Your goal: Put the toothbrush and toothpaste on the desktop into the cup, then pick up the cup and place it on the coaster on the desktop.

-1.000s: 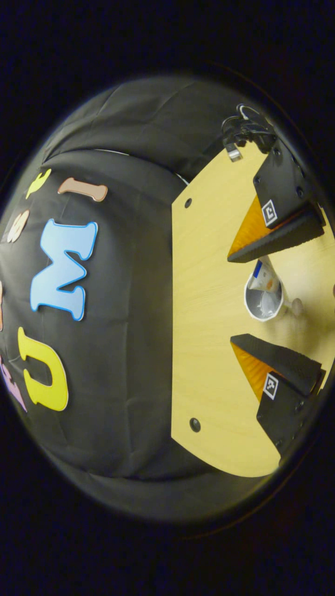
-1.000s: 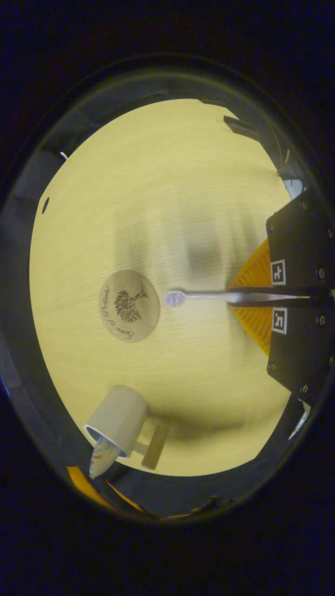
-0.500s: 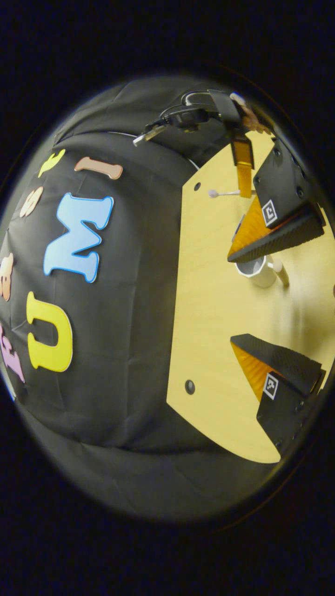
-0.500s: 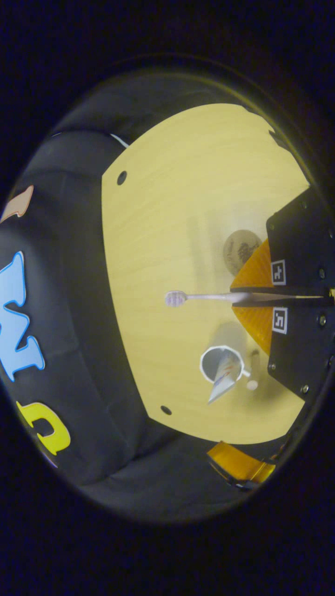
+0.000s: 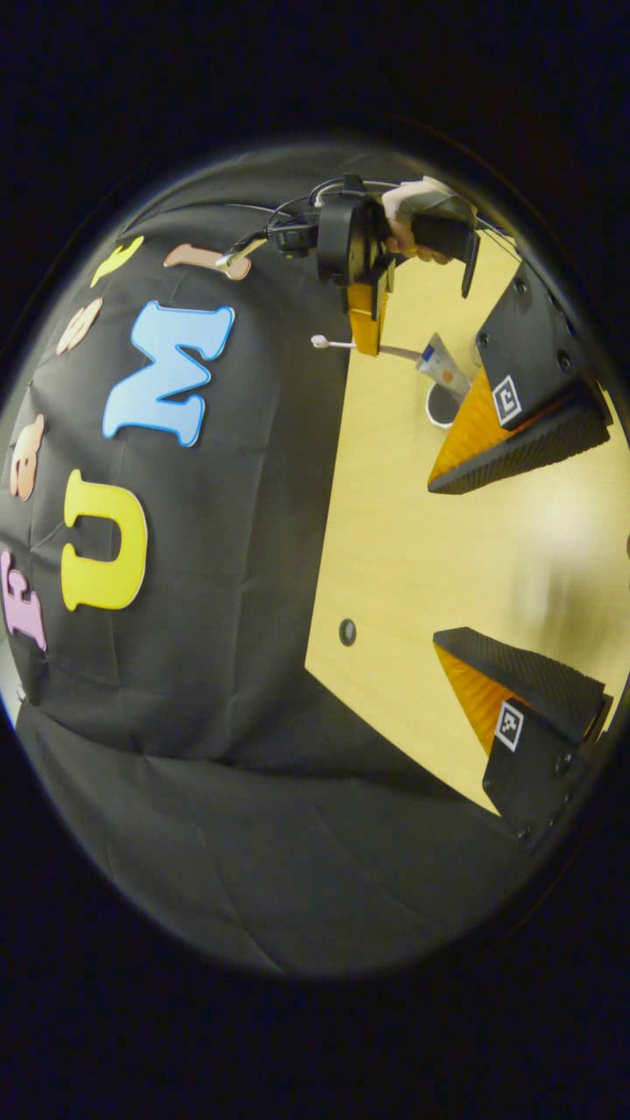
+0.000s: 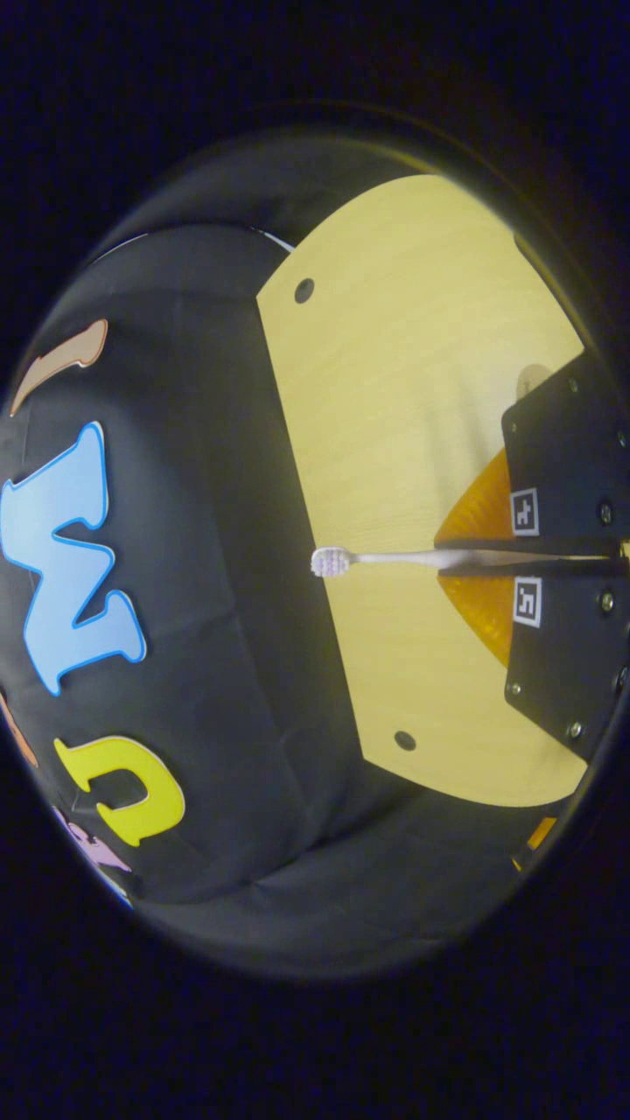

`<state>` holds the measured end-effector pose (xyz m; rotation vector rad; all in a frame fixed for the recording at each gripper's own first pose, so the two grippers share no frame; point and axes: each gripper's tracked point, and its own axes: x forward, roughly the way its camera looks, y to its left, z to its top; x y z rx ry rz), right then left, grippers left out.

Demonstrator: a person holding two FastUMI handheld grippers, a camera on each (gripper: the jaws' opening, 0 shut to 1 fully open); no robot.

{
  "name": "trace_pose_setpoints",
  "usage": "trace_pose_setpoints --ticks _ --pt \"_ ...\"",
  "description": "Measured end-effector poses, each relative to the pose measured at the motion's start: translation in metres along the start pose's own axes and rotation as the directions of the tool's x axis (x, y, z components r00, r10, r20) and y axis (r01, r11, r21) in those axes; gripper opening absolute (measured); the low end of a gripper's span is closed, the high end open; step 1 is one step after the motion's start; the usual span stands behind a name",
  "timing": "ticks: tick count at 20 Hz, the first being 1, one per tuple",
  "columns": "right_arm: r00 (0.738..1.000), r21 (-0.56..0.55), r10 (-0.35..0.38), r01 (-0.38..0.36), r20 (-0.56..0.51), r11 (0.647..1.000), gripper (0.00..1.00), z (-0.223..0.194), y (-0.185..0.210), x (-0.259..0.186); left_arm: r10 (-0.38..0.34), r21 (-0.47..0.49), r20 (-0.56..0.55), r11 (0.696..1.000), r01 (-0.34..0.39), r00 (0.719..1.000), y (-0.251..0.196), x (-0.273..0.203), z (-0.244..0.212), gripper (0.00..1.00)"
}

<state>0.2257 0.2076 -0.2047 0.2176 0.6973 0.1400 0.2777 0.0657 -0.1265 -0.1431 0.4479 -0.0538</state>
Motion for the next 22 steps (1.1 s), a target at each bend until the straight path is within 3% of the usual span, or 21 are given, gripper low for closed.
trace_pose_setpoints --ticks 5,7,15,18,19,21,22 --pt "0.998 -0.013 0.062 -0.061 0.014 0.998 0.03 -0.010 0.028 0.012 0.057 -0.018 0.004 0.998 -0.057 0.998 0.016 -0.007 0.001 0.95" --pt "0.996 -0.026 0.083 -0.082 0.030 0.996 0.03 -0.011 0.037 0.013 0.068 -0.028 0.006 0.997 -0.067 0.998 0.015 -0.007 0.001 0.98" --pt "0.992 -0.112 0.125 -0.121 0.035 0.986 0.04 -0.032 0.048 0.000 0.065 -0.068 -0.003 0.996 -0.065 0.998 0.017 -0.007 -0.001 0.99" --pt "0.987 -0.107 0.149 -0.142 0.062 0.984 0.15 -0.034 0.051 -0.014 0.047 -0.073 -0.007 0.996 -0.047 0.999 0.015 -0.007 -0.002 0.96" --pt "0.985 -0.108 0.159 -0.151 0.066 0.983 0.22 -0.037 0.052 -0.018 0.041 -0.074 -0.008 0.996 -0.041 0.999 0.016 -0.007 -0.003 0.96" --pt "0.986 -0.111 0.150 -0.142 0.067 0.984 0.79 -0.038 0.048 -0.026 0.026 -0.076 -0.006 0.997 -0.026 1.000 0.011 -0.008 -0.003 0.96" --pt "0.986 -0.112 0.146 -0.137 0.075 0.984 0.93 -0.036 0.045 -0.028 0.017 -0.075 -0.006 0.997 -0.018 1.000 0.007 -0.007 -0.003 0.99"
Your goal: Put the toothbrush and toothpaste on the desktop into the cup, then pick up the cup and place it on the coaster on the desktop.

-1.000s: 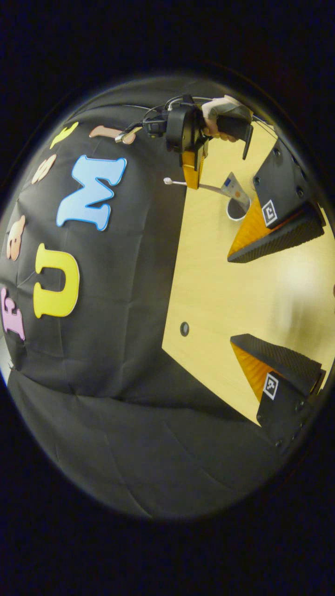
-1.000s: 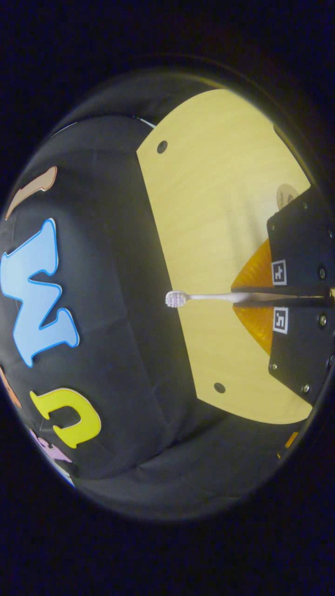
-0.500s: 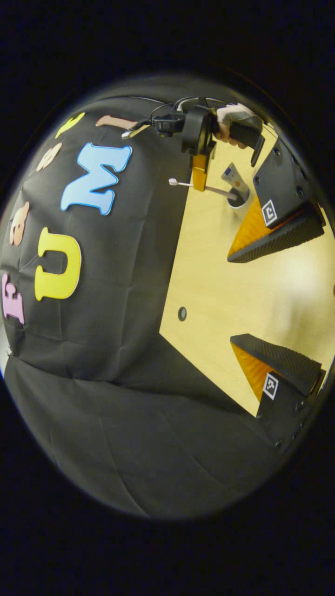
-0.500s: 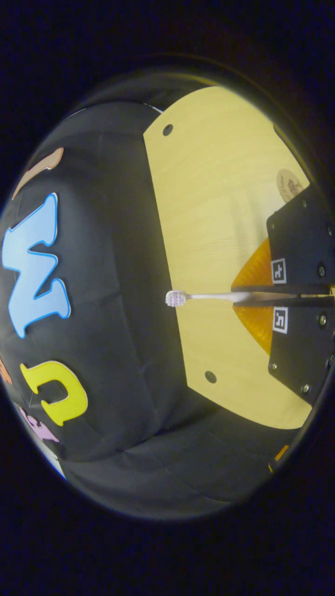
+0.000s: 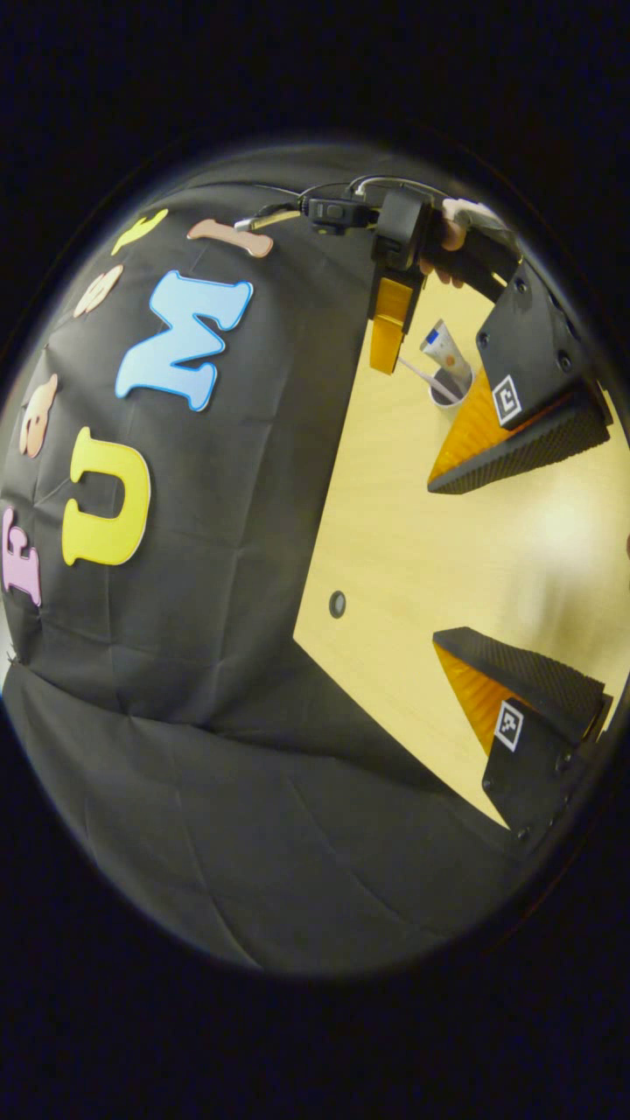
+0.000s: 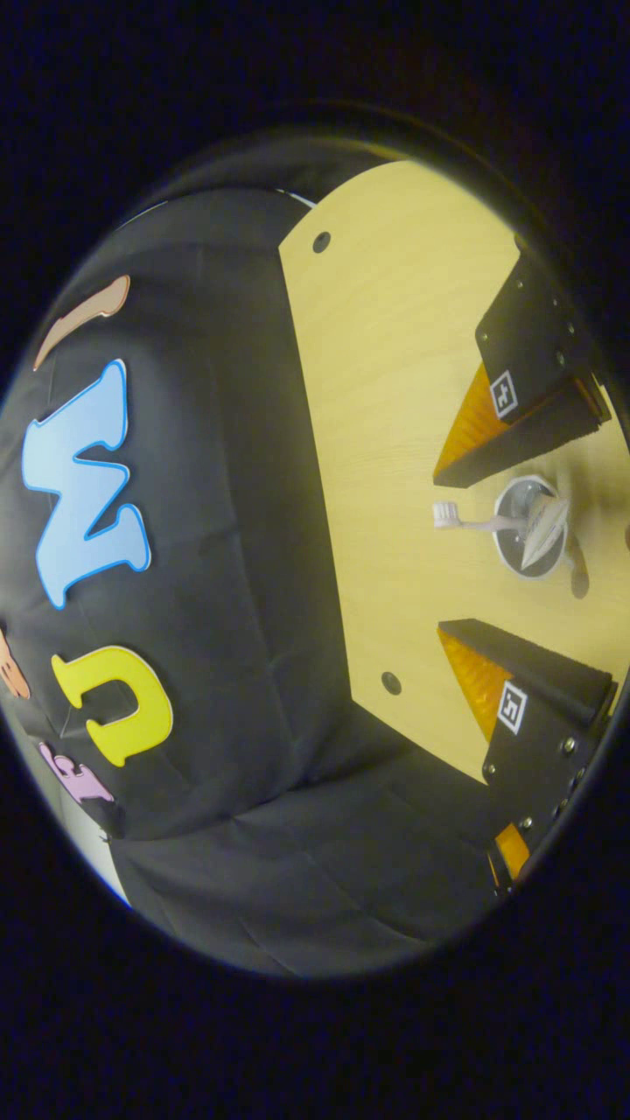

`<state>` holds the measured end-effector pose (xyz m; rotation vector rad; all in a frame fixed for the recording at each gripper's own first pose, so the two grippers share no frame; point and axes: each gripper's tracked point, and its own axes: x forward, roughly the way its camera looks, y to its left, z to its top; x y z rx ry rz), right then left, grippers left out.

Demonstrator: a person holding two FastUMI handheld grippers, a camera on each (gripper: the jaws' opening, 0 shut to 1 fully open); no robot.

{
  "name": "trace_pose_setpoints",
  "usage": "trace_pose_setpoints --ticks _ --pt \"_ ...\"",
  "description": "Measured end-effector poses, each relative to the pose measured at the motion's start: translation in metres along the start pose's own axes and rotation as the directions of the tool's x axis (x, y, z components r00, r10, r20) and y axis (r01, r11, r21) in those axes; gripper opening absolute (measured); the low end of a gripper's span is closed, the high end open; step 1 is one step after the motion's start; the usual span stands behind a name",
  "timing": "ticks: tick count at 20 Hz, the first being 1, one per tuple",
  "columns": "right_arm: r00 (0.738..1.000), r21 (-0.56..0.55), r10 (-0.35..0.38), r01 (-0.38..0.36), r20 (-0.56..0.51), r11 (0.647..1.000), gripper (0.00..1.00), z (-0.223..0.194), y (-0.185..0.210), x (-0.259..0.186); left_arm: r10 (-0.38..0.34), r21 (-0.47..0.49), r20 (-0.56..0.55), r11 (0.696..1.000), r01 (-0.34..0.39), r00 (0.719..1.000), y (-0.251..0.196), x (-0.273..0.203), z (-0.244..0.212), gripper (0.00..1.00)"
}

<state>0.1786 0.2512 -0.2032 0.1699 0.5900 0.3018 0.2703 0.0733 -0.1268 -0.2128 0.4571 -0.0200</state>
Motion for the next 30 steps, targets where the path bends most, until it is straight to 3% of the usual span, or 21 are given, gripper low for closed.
trace_pose_setpoints --ticks 4,7,10,12,14,17,20,21,27,30 --pt "1.000 0.019 -0.016 0.016 0.011 1.000 0.93 0.004 -0.009 -0.012 -0.051 0.030 -0.010 0.998 0.052 0.999 -0.016 0.003 -0.003 0.98" --pt "0.999 0.040 -0.039 0.038 0.026 0.999 0.93 0.007 -0.024 -0.023 -0.149 0.071 -0.057 0.986 0.153 0.987 -0.038 0.004 -0.011 0.99" --pt "0.997 0.068 -0.074 0.072 0.036 0.995 0.93 0.007 -0.046 -0.039 -0.275 0.129 -0.160 0.946 0.296 0.948 -0.067 0.003 -0.035 0.98" --pt "0.994 0.088 -0.101 0.097 0.036 0.991 0.93 0.002 -0.066 -0.052 -0.308 0.183 -0.230 0.918 0.352 0.923 -0.086 0.013 -0.051 0.98" --pt "0.988 0.107 -0.147 0.142 0.041 0.984 0.93 -0.004 -0.092 -0.066 -0.310 0.223 -0.310 0.895 0.386 0.899 -0.100 0.025 -0.073 0.95" --pt "0.977 0.170 -0.212 0.203 0.031 0.964 0.93 -0.017 -0.132 -0.090 -0.301 0.257 -0.427 0.864 0.434 0.853 -0.116 0.035 -0.098 0.99" --pt "0.961 0.226 -0.276 0.262 0.030 0.938 0.93 -0.030 -0.174 -0.115 -0.246 0.323 -0.515 0.831 0.452 0.821 -0.122 0.046 -0.110 0.95" --pt "0.954 0.243 -0.298 0.283 0.028 0.928 0.93 -0.035 -0.187 -0.124 -0.229 0.350 -0.534 0.817 0.459 0.814 -0.123 0.051 -0.115 0.98" --pt "0.907 0.351 -0.422 0.395 0.002 0.849 0.93 -0.062 -0.252 -0.171 -0.139 0.451 -0.659 0.713 0.536 0.739 -0.129 0.066 -0.135 1.00" --pt "0.886 0.377 -0.463 0.434 -0.016 0.818 0.93 -0.074 -0.272 -0.188 -0.077 0.492 -0.687 0.682 0.540 0.722 -0.121 0.075 -0.137 0.97"
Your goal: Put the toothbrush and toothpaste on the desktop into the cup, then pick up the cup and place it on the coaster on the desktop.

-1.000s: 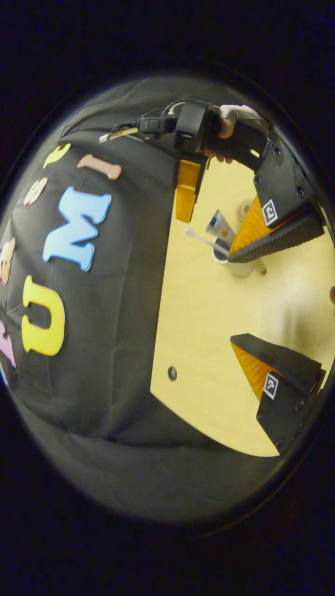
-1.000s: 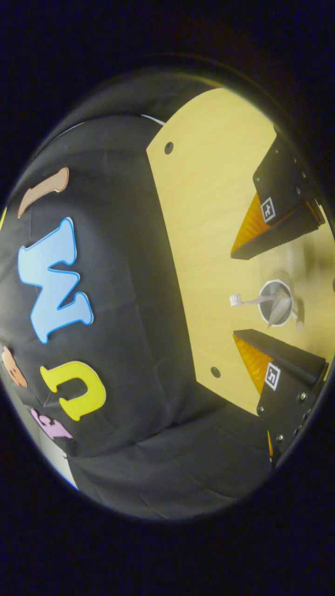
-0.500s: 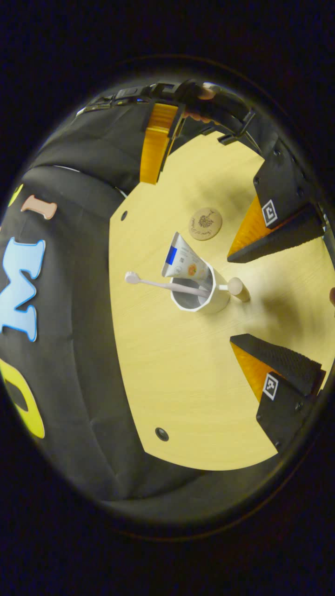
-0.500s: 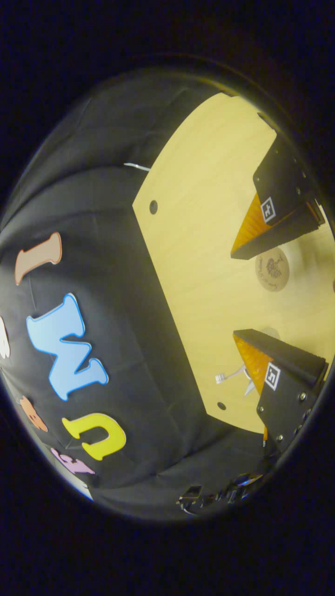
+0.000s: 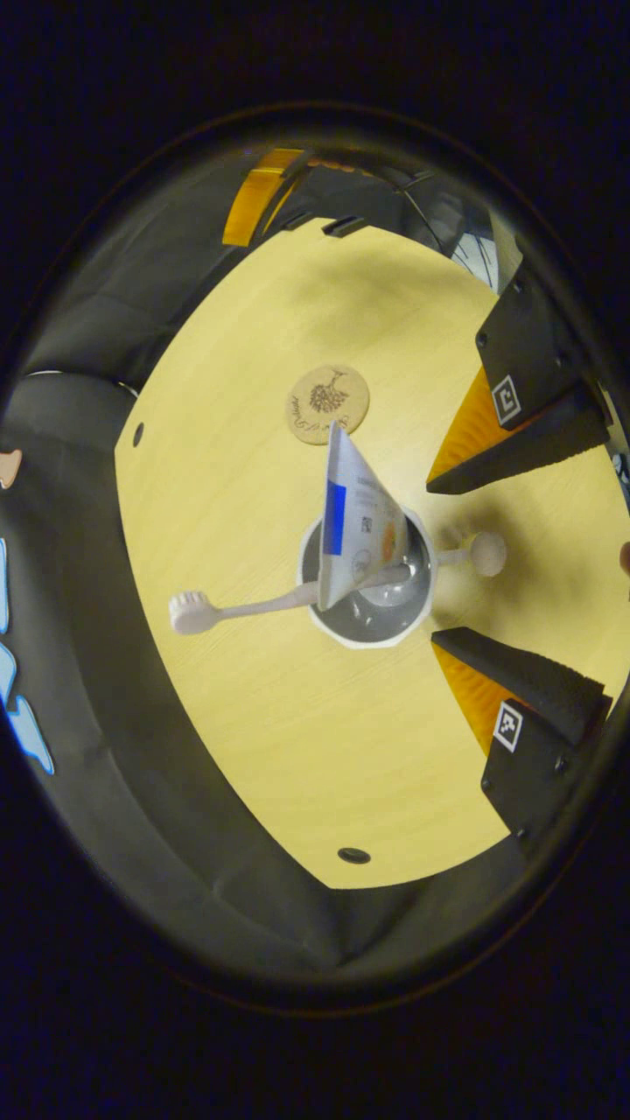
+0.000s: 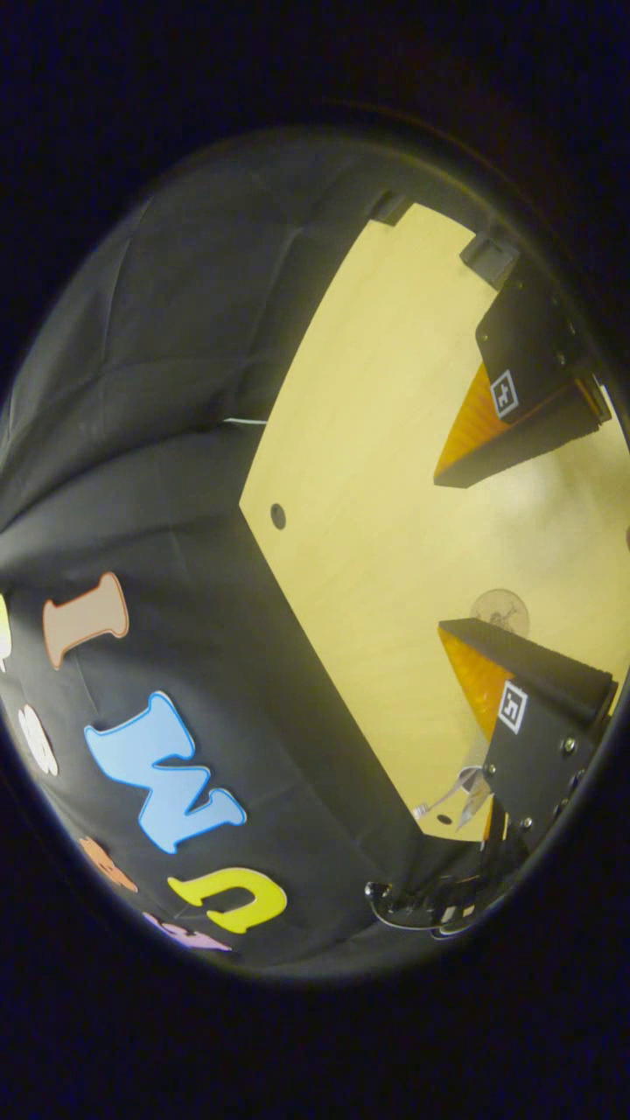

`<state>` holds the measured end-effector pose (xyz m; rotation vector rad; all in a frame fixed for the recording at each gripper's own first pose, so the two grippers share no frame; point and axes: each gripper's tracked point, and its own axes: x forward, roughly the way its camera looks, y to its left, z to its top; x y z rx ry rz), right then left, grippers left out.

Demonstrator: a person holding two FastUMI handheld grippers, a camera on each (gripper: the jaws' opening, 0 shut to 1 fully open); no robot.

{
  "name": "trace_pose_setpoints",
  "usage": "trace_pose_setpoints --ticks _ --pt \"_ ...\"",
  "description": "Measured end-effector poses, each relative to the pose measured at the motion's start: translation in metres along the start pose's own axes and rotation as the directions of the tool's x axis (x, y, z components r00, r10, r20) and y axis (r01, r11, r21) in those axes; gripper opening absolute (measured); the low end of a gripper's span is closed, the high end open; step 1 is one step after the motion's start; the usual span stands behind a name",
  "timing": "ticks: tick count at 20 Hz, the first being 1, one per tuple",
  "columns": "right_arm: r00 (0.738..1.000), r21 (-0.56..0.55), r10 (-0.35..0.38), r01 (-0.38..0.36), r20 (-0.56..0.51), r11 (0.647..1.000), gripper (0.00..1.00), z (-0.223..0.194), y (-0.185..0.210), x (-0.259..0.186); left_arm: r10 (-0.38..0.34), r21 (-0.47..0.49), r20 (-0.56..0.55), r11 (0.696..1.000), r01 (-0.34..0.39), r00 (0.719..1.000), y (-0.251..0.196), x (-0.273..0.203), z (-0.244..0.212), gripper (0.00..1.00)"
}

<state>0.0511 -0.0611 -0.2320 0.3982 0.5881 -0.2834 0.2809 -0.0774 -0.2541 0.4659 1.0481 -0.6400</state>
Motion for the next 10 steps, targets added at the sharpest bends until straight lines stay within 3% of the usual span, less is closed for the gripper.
trace_pose_setpoints --ticks 2,8,10 --pt "1.000 0.011 -0.023 0.024 -0.003 1.000 0.93 -0.003 -0.013 -0.002 0.008 0.015 -0.045 1.000 -0.007 0.999 0.002 0.004 -0.004 1.00" --pt "0.998 0.042 -0.054 0.055 -0.023 0.998 0.93 -0.006 -0.032 0.001 0.032 0.049 -0.148 0.998 -0.025 0.988 0.009 0.018 -0.010 0.96" --pt "0.998 0.046 -0.053 0.054 -0.030 0.997 0.93 -0.008 -0.030 0.003 0.004 0.054 -0.148 0.999 0.004 0.989 0.003 0.023 -0.009 0.95"
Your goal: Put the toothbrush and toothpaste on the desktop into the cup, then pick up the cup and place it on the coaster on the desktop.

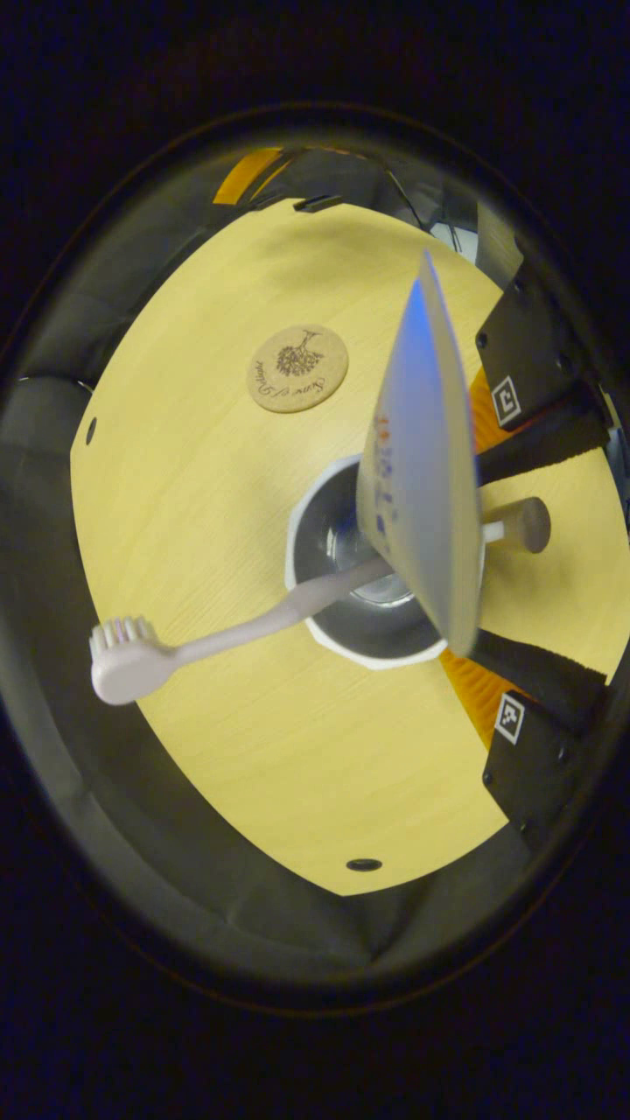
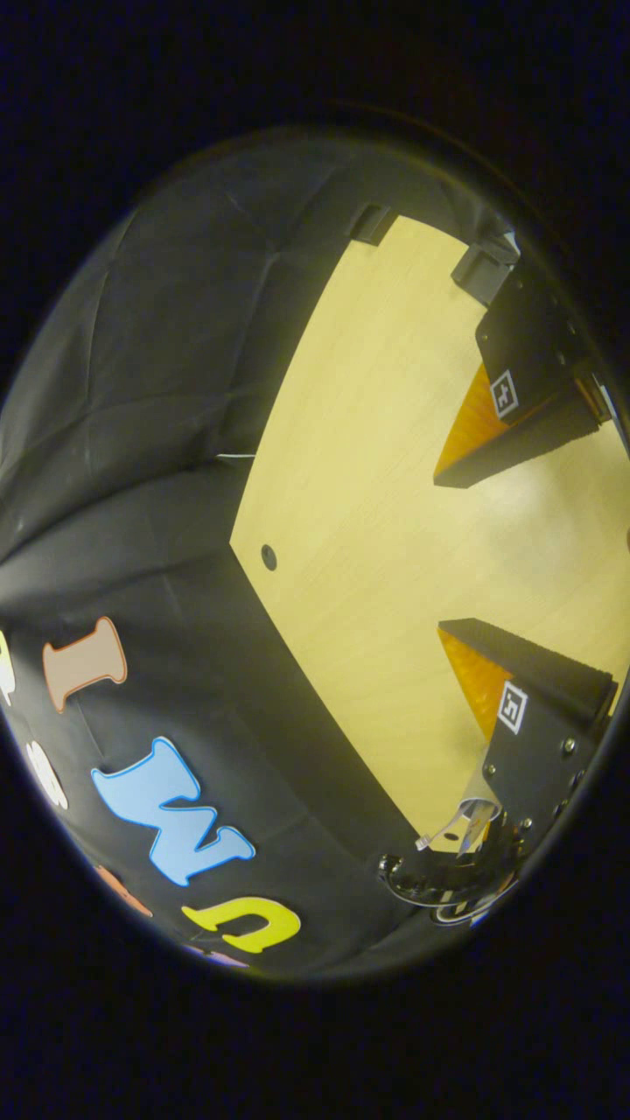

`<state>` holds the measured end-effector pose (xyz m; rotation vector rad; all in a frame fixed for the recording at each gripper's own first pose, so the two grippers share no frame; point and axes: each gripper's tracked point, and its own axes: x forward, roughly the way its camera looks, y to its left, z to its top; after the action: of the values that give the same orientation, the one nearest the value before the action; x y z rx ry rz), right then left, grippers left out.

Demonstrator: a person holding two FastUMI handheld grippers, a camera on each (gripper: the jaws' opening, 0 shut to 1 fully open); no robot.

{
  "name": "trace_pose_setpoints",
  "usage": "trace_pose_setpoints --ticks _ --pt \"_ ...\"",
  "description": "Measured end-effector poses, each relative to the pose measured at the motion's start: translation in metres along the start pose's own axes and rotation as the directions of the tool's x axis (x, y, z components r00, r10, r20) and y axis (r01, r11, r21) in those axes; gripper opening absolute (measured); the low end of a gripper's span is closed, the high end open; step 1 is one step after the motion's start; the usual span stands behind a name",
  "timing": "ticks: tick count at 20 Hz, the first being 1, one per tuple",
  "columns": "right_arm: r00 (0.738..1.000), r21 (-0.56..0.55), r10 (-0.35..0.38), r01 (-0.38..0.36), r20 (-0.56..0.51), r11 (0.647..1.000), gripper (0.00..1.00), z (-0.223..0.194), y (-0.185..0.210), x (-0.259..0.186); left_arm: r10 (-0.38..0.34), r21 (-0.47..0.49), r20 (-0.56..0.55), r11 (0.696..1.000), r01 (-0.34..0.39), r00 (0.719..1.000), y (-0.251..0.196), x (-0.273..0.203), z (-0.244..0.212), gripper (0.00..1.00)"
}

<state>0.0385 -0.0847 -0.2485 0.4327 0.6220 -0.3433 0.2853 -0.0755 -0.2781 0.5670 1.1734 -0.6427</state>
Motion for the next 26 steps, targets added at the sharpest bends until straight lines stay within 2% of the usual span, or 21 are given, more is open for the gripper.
trace_pose_setpoints --ticks 1,7,12,14,26 --pt "1.000 0.000 0.003 -0.003 -0.002 1.000 0.93 0.000 0.000 0.000 -0.003 0.006 -0.011 1.000 0.003 1.000 -0.001 0.002 -0.003 0.90" --pt "1.000 -0.013 0.011 -0.011 -0.020 1.000 0.93 -0.001 0.004 0.006 0.003 -0.014 -0.071 1.000 -0.004 0.997 -0.001 0.006 -0.007 0.35" --pt "0.999 -0.012 0.017 -0.017 -0.032 1.000 0.93 0.000 0.005 0.011 -0.014 -0.001 -0.033 1.000 0.014 0.999 -0.018 0.003 0.002 0.29" --pt "0.999 -0.012 0.017 -0.017 -0.032 1.000 0.93 0.001 0.003 0.010 -0.017 0.008 -0.023 1.000 0.017 1.000 -0.029 0.001 0.007 0.29" --pt "1.000 0.036 -0.008 0.009 -0.026 0.999 0.93 0.004 -0.015 0.002 -0.073 0.189 0.012 0.980 0.070 0.997 -0.135 -0.010 0.080 0.28"
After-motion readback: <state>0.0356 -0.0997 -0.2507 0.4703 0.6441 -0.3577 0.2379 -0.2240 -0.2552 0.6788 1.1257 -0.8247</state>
